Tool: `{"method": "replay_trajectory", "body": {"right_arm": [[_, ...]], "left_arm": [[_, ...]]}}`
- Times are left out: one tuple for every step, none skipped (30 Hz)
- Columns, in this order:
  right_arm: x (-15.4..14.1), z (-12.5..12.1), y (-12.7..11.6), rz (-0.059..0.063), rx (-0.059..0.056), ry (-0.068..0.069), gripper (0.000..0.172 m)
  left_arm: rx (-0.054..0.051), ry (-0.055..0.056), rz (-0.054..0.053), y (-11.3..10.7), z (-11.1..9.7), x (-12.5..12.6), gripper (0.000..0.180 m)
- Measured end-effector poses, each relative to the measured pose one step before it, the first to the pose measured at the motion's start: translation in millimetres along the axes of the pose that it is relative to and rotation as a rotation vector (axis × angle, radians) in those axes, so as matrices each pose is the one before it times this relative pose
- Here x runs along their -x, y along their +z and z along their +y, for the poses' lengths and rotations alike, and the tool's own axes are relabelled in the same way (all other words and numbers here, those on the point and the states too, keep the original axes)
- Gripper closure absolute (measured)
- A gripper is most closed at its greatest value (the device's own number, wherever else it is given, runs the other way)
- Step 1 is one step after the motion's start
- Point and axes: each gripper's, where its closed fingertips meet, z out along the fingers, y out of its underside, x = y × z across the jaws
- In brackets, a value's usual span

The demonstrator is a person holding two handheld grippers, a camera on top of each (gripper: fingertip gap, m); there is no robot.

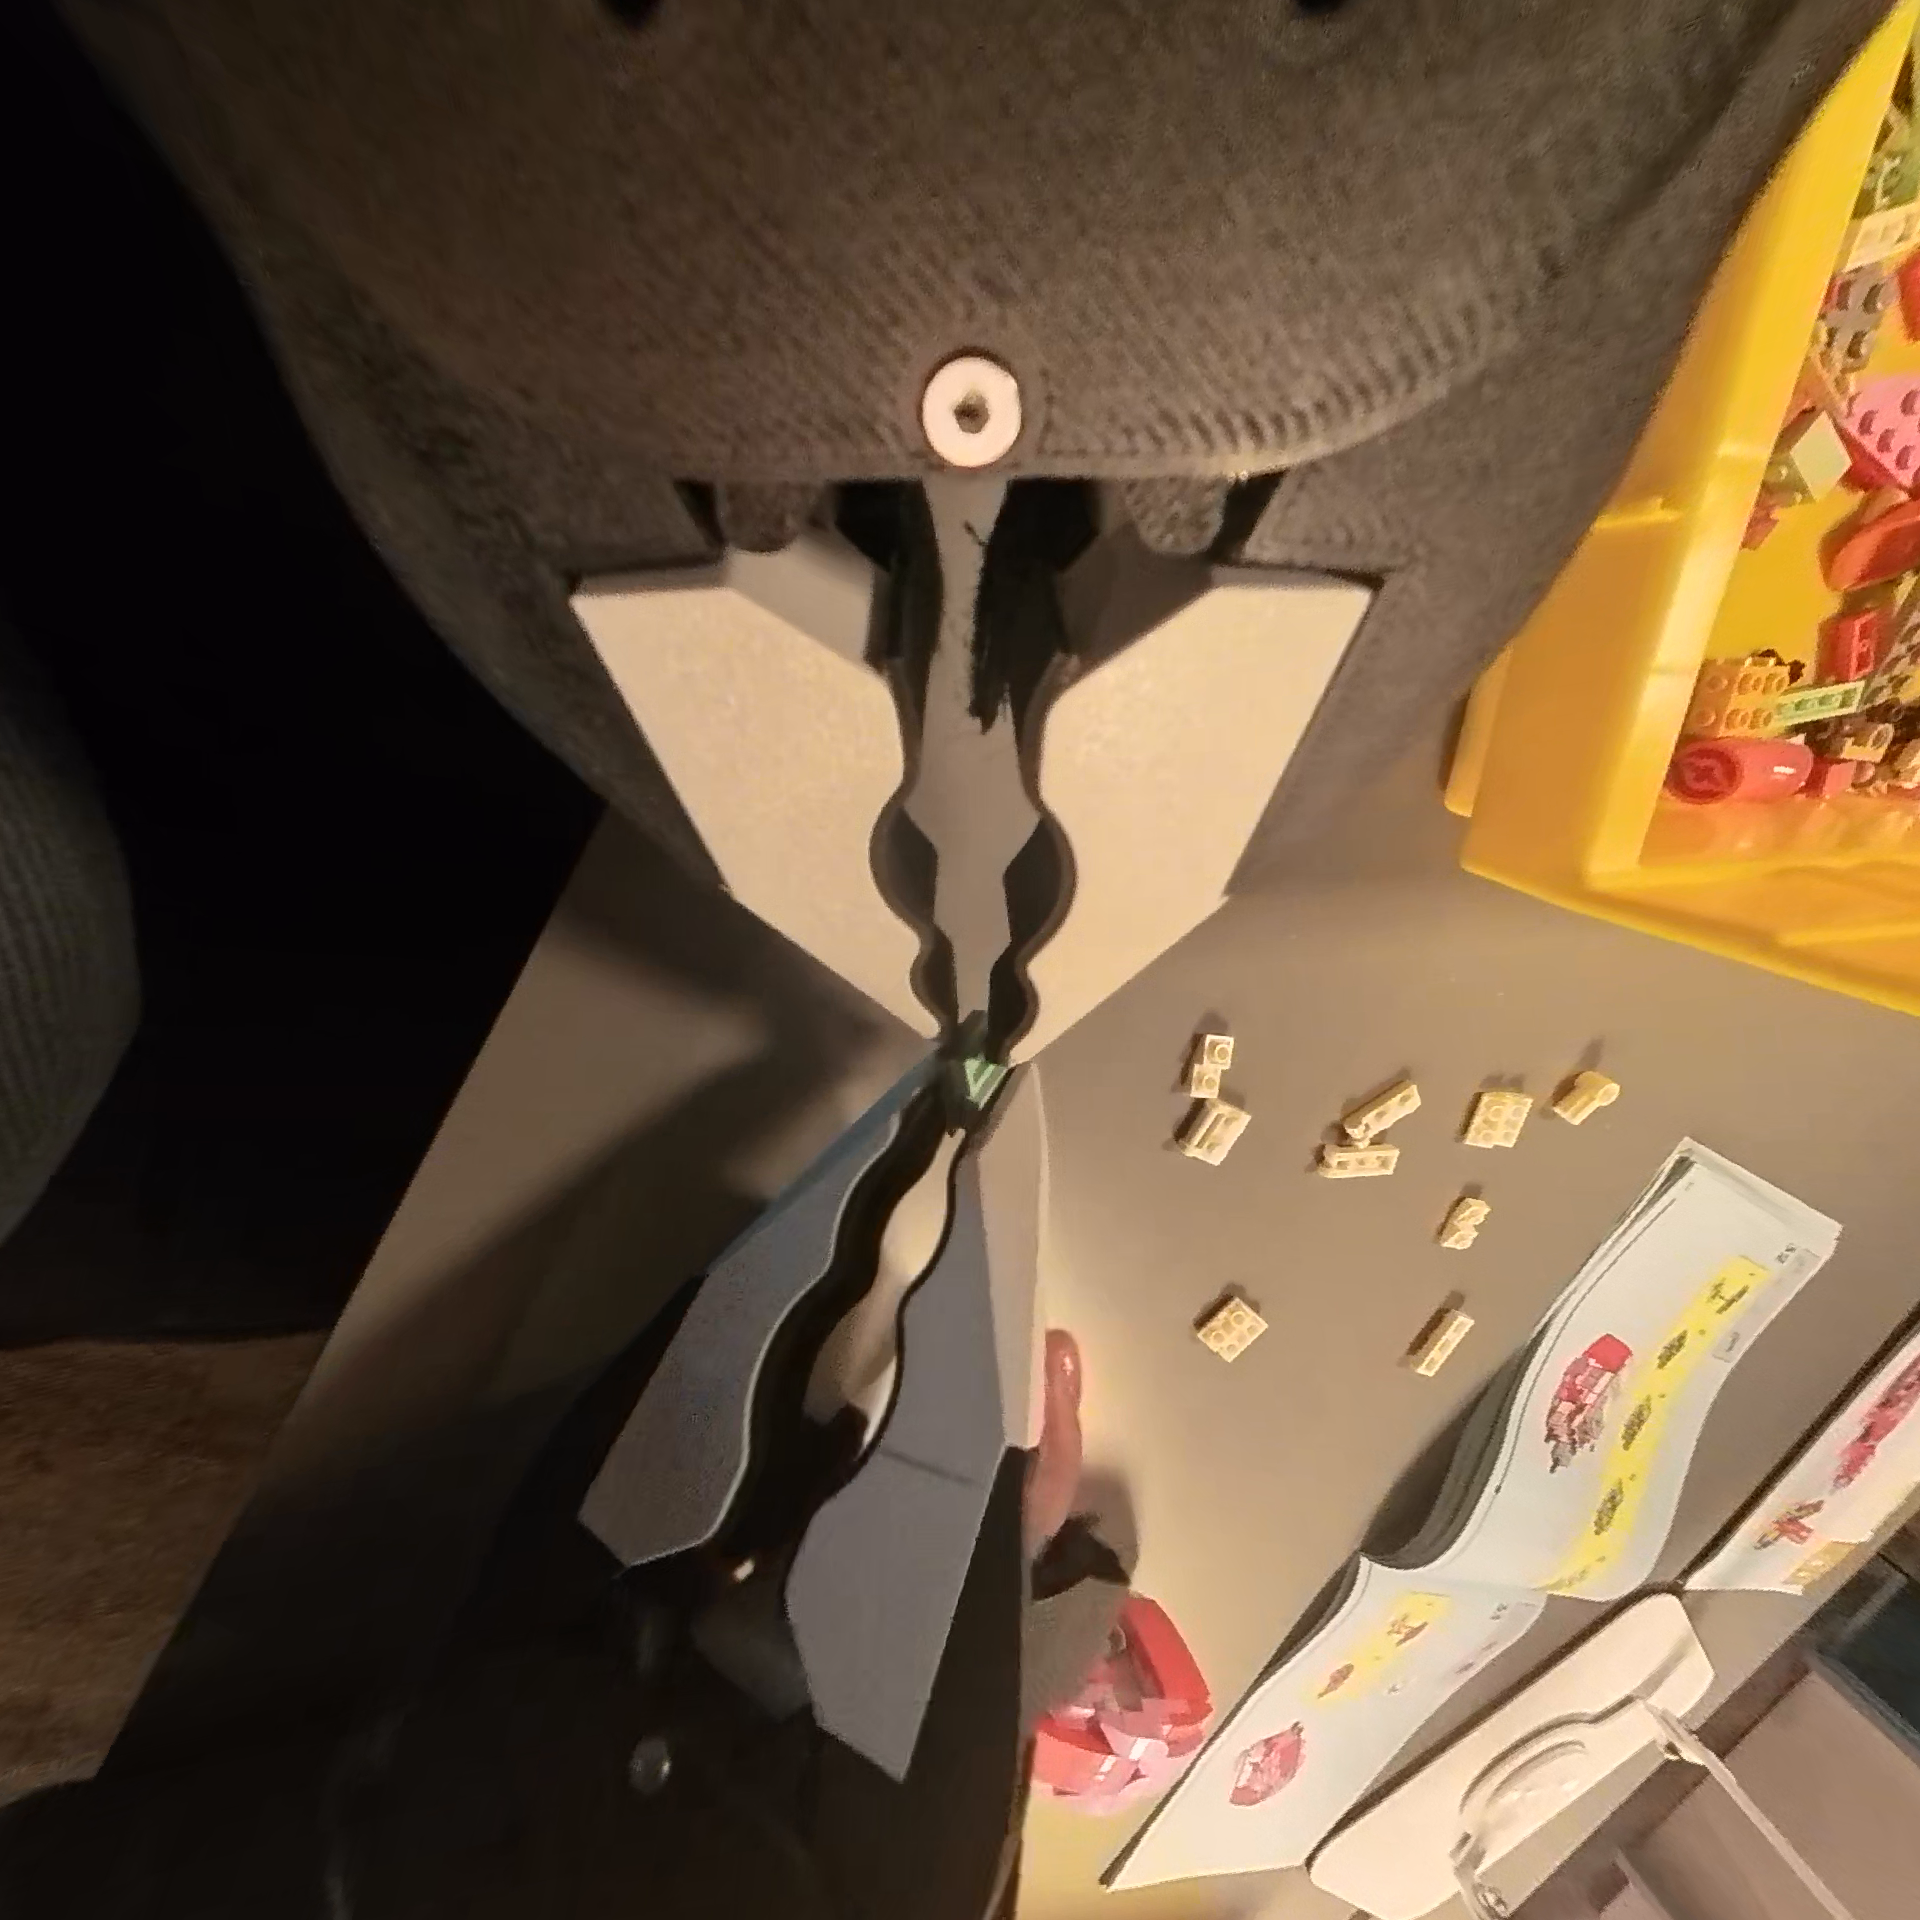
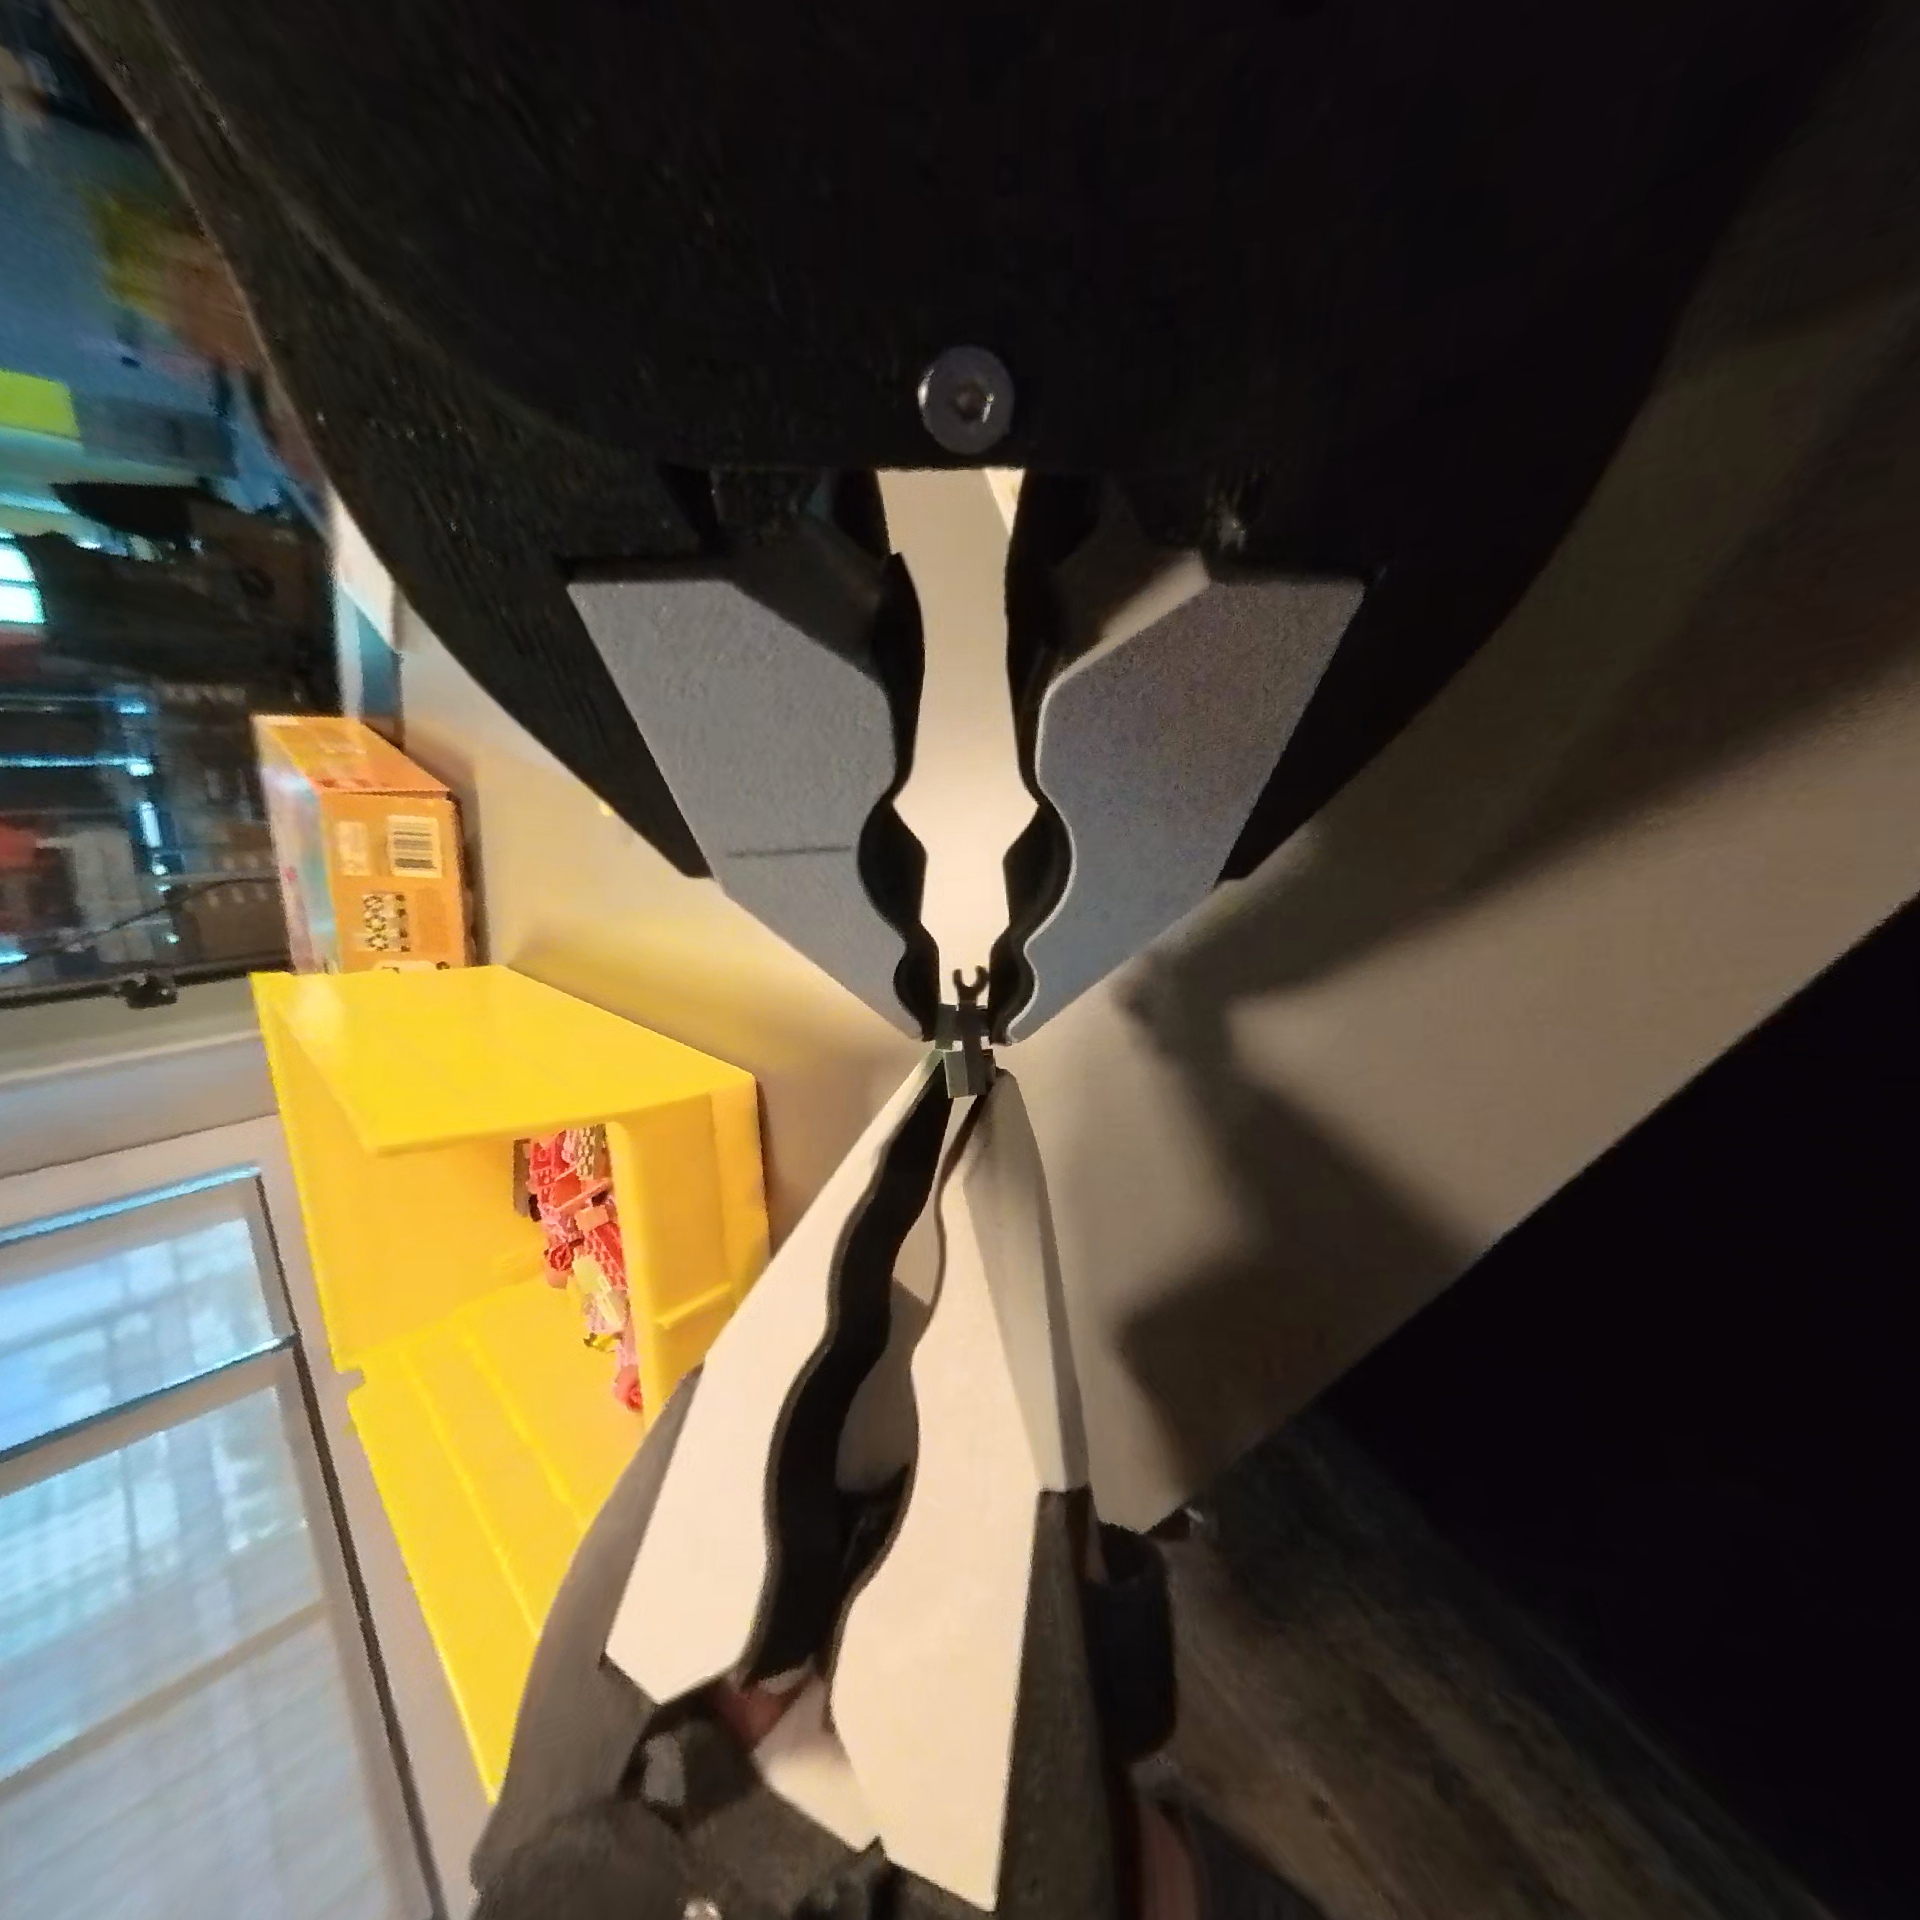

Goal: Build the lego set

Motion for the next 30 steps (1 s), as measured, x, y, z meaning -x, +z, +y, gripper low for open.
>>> {"method": "replay_trajectory", "body": {"right_arm": [[0.67, 0.19, -0.01, 0.0021, 0.0112, -0.0319, 0.164], [0.14, 0.58, 0.23, 0.0084, 0.0159, -0.0391, 0.165], [-0.18, 0.84, 0.53, 0.0126, 0.0203, -0.0445, 0.164], [-0.06, 1.10, 0.87, 0.0154, 0.0230, -0.0458, 0.164], [0.26, 1.06, 0.92, 0.0124, 0.0215, -0.0415, 0.164], [0.14, 1.01, 0.72, 0.0112, 0.0193, -0.0341, 0.164], [-0.55, 0.88, 0.46, 0.0117, 0.0152, -0.0282, 0.164], [-0.53, 0.65, 0.36, 0.0085, 0.0121, -0.0203, 0.165], [-1.25, 0.77, 0.19, 0.0084, 0.0090, -0.0032, 0.165], [-2.12, 0.55, -0.03, 0.0062, -0.0047, 0.0266, 0.164], [-2.72, -0.65, -1.09, -0.0052, -0.0272, 0.0702, 0.164], [-3.77, -1.64, -2.20, -0.0128, -0.0402, 0.1040, 0.164], [-3.83, -2.99, -2.68, -0.0180, -0.0435, 0.1016, 0.165], [-2.91, -3.15, -2.54, -0.0183, -0.0354, 0.0788, 0.164], [-0.48, -2.17, -1.43, -0.0209, -0.0228, 0.0506, 0.164], [1.33, -0.54, -0.64, -0.0193, -0.0092, 0.0263, 0.164], [2.20, 0.40, 0.19, -0.0159, -0.0026, 0.0139, 0.164], [1.94, 1.38, 0.68, -0.0129, 0.0052, 0.0089, 0.165], [1.19, 1.79, 0.37, -0.0090, 0.0092, 0.0014, 0.165], [1.26, 1.40, 0.25, -0.0107, 0.0067, 0.0049, 0.165], [0.40, 0.14, 0.08, -0.0050, -0.0008, 0.0098, 0.165], [-0.44, -0.45, -0.11, -0.0017, -0.0021, 0.0095, 0.164], [-0.22, -0.66, -0.25, -0.0027, -0.0008, 0.0086, 0.165], [-0.26, 0.39, 0.05, 0.0007, 0.0075, -0.0014, 0.164], [0.95, 0.91, 0.48, -0.0017, 0.0115, -0.0110, 0.165], [2.22, 0.43, 0.80, -0.0098, 0.0056, -0.0015, 0.165], [3.05, 0.59, 1.16, -0.0162, 0.0024, 0.0072, 0.165], [2.06, 0.83, 1.18, -0.0116, 0.0017, 0.0078, 0.165], [1.60, 0.26, 0.99, -0.0120, -0.0005, 0.0127, 0.165], [0.71, -0.40, 0.57, -0.0082, -0.0033, 0.0135, 0.165]], "left_arm": [[0.0028, 0.0006, 0.0046, 0.30, 0.39, -0.69, 0.175], [0.0038, 0.0011, -0.0016, 0.30, 0.53, 0.01, 0.175], [0.0075, 0.0023, -0.0050, 0.51, 0.78, 0.47, 0.175], [0.0108, 0.0009, -0.0064, 0.68, 0.98, 0.68, 0.175], [0.0115, 0.0006, -0.0038, 0.87, 1.30, 0.39, 0.176], [0.0079, -0.0012, -0.0051, 0.85, 0.81, 0.65, 0.176], [0.0031, -0.0019, -0.0060, 0.44, 0.33, 0.75, 0.176], [0.0006, -0.0049, -0.0036, 0.28, 0.07, 0.80, 0.176], [-0.0037, -0.0095, -0.0047, 0.03, -0.40, 1.24, 0.176], [-0.0101, -0.0126, -0.0056, -0.56, -1.41, 1.52, 0.176], [-0.0179, -0.0153, -0.0012, -1.44, -2.91, 1.08, 0.175], [-0.0305, -0.0141, -0.0031, -2.65, -4.99, 1.32, 0.175], [-0.0369, -0.0007, -0.0051, -3.12, -5.90, 1.11, 0.174], [-0.0316, 0.0181, -0.0104, -2.61, -5.06, 0.85, 0.174], [-0.0147, 0.0338, -0.0104, -1.40, -2.53, -0.42, 0.174], [0.0019, 0.0400, -0.0096, -0.20, -0.12, -1.20, 0.173], [0.0109, 0.0370, -0.0055, 0.46, 1.33, -2.11, 0.173], [0.0104, 0.0292, 0.0089, 1.08, 1.41, -4.06, 0.167], [0.0089, 0.0118, 0.0074, 1.57, 1.01, -3.25, 0.163], [0.0089, 0.0028, 0.0003, 1.13, 1.31, -0.80, 0.163], [-0.0043, 0.0000, -0.0022, 0.12, -0.61, 0.09, 0.163], [-0.0167, 0.0019, -0.0020, -0.72, -2.30, 0.19, 0.163], [-0.0200, 0.0036, 0.0000, -1.01, -3.30, -0.27, 0.163], [-0.0071, 0.0059, -0.0030, -0.62, -1.56, 0.22, 0.164], [0.0133, 0.0078, 0.0009, 0.48, 1.47, -0.16, 0.166], [0.0202, 0.0084, 0.0014, 0.88, 2.57, -0.28, 0.169], [0.0137, 0.0087, 0.0050, 0.65, 1.97, -0.93, 0.172], [0.0083, -0.0004, 0.0146, 0.27, 1.68, -1.80, 0.173], [0.0027, -0.0139, 0.0167, -0.08, 1.28, -1.31, 0.173], [-0.0039, -0.0178, 0.0128, -0.65, 0.23, -0.51, 0.173]]}}
